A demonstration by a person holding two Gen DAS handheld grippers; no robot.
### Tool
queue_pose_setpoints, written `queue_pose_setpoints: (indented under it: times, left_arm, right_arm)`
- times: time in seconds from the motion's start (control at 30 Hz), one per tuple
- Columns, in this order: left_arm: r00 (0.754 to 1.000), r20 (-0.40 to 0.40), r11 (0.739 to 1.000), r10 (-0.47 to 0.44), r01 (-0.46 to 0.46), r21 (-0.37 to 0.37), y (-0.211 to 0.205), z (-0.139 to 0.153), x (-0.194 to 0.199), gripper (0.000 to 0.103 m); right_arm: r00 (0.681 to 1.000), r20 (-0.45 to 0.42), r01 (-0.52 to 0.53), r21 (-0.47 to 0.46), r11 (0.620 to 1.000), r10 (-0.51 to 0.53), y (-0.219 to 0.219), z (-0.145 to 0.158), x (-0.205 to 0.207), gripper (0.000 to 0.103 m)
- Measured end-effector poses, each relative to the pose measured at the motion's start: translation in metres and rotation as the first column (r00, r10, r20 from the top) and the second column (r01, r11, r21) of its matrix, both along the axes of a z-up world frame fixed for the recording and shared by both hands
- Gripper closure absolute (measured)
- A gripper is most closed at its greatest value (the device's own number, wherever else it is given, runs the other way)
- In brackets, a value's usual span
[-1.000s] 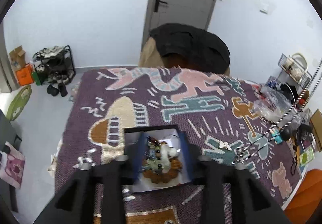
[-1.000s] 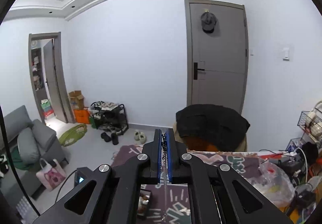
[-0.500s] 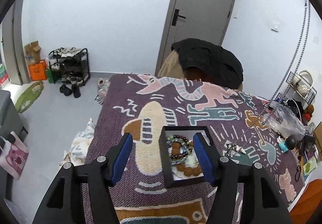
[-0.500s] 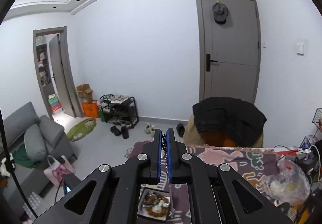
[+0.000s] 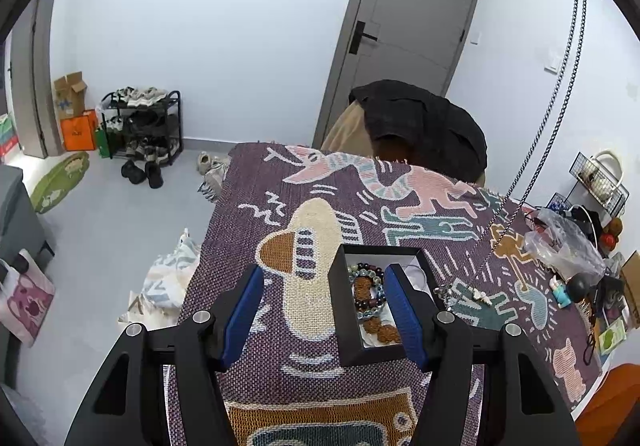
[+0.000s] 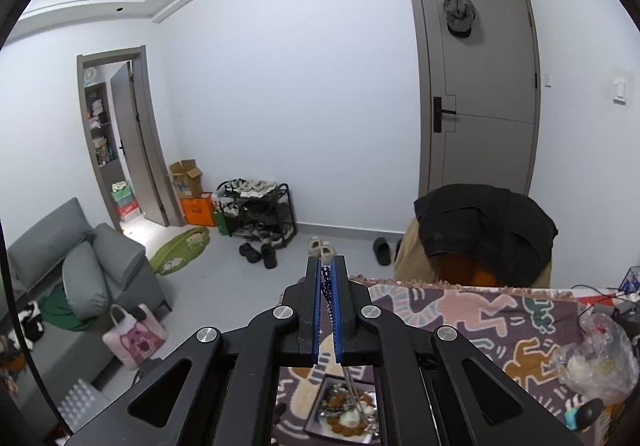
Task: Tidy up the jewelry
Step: 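Drop the bracelet into the box with the left tool while the right drops the chain, then move both tools back to the silver ring and butterfly brooch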
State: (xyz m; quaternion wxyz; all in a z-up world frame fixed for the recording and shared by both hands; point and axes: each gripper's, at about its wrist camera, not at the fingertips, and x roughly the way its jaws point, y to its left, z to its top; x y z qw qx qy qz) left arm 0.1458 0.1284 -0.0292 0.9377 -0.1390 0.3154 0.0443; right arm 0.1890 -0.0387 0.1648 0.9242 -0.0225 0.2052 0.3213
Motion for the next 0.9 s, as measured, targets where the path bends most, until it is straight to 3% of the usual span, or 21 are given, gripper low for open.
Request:
queue_pose_setpoints:
  times: [0.27,0.47,0.5,0.6,0.9]
  left_arm:
    - [1.0,0.009,1.0,-0.002,0.002,-0.011,0.003,0.002,-0.002,0.039]
    - [1.0,0.012,1.0,0.007,-0.007,-0.018,0.008,0.001,-0.005,0.039]
    - [1.0,0.009,1.0,0.011,-0.011,-0.02,0.009,0.0,-0.005,0.039]
    - [1.0,0.004,0.999,0.019,-0.018,-0.027,0.012,-0.002,-0.004,0.039]
    - [1.0,-0.011,0.999,0.009,-0.009,-0.04,0.006,-0.006,0.002,0.039]
  right_arm:
    - [0.999,0.029,-0.018,-0.008,1.0,0.018,0.008,0.008,-0.007,0.098]
    - [0.997,-0.063,-0.047,-0.077,0.996,0.042,0.023,-0.022,0.01,0.097]
    - [0.996,-0.084,-0.048,-0.097,0.994,0.04,0.025,-0.03,0.015,0.092]
    - [0.992,-0.12,-0.041,-0.126,0.991,0.026,0.026,-0.048,0.024,0.058]
    - [0.987,-0.16,-0.022,-0.134,0.991,0.001,-0.009,-0.078,0.033,0.055]
